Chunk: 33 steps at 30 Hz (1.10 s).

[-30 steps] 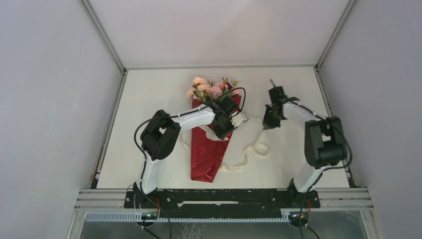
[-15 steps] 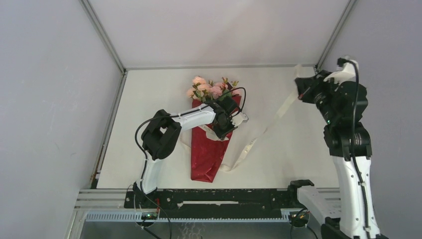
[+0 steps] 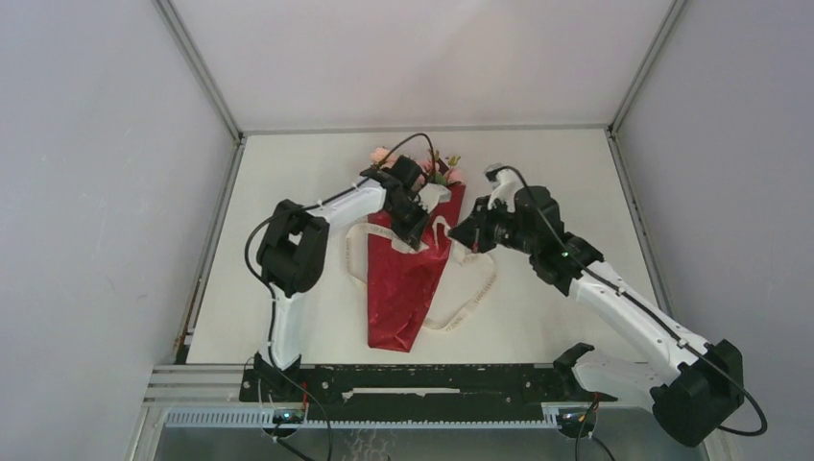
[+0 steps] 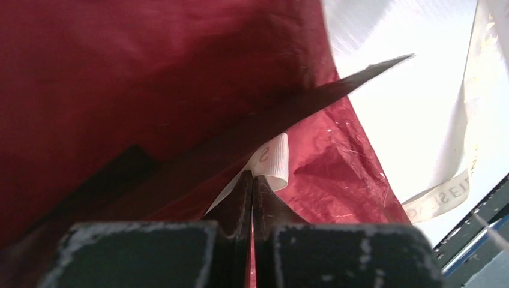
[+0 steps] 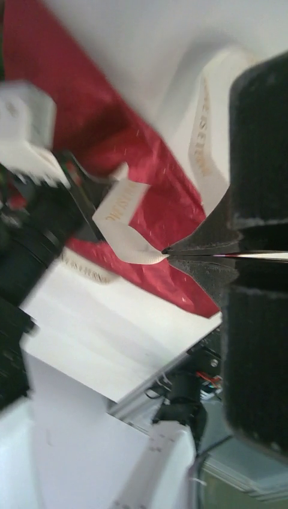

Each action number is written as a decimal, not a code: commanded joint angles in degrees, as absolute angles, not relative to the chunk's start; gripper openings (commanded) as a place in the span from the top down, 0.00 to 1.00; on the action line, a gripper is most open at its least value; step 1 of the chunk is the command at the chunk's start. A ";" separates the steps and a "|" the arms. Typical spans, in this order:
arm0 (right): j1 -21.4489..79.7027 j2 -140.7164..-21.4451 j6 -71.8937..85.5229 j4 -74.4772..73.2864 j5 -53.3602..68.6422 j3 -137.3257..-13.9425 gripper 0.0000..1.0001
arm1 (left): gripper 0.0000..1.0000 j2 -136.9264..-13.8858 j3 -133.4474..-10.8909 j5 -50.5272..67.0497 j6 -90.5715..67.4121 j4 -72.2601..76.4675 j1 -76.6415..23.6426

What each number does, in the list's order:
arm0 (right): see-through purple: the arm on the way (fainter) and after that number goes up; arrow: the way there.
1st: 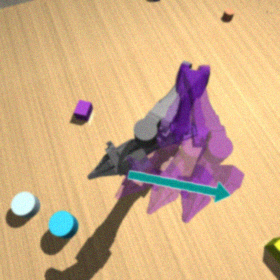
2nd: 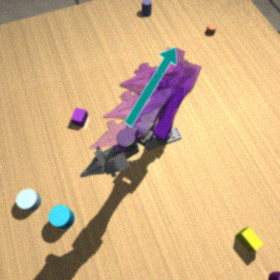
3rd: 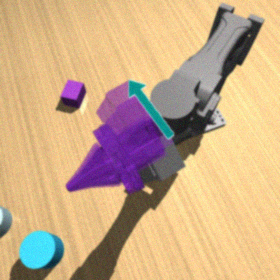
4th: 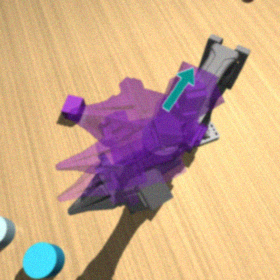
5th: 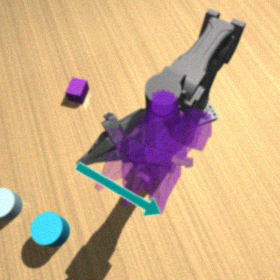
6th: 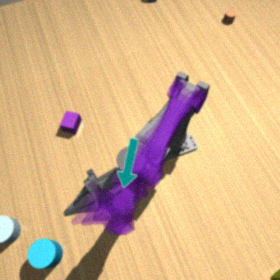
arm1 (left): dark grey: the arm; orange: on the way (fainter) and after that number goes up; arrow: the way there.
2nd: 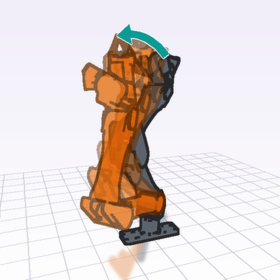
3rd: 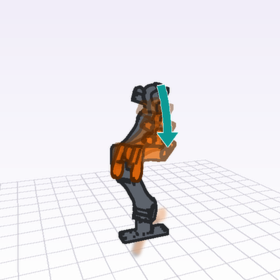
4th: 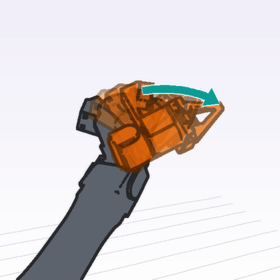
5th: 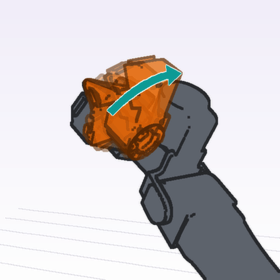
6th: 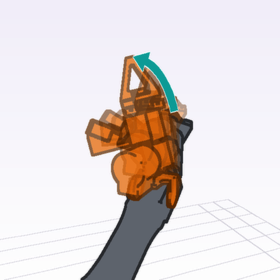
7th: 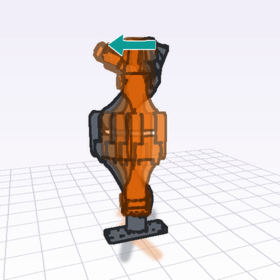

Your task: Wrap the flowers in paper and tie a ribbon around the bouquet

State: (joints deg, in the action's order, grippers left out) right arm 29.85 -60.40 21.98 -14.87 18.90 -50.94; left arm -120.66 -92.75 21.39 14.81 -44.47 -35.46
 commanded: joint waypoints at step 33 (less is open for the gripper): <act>36.23 -120.61 22.49 -1.76 32.55 -89.57 0.98 | 1.00 -80.61 -85.95 30.64 39.54 -72.29 -40.33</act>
State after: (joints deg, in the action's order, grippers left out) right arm 35.90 -117.84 22.94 2.28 30.02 -85.36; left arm -76.51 -82.50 24.73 36.47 -69.63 -36.82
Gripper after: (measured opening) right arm 0.006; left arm 0.003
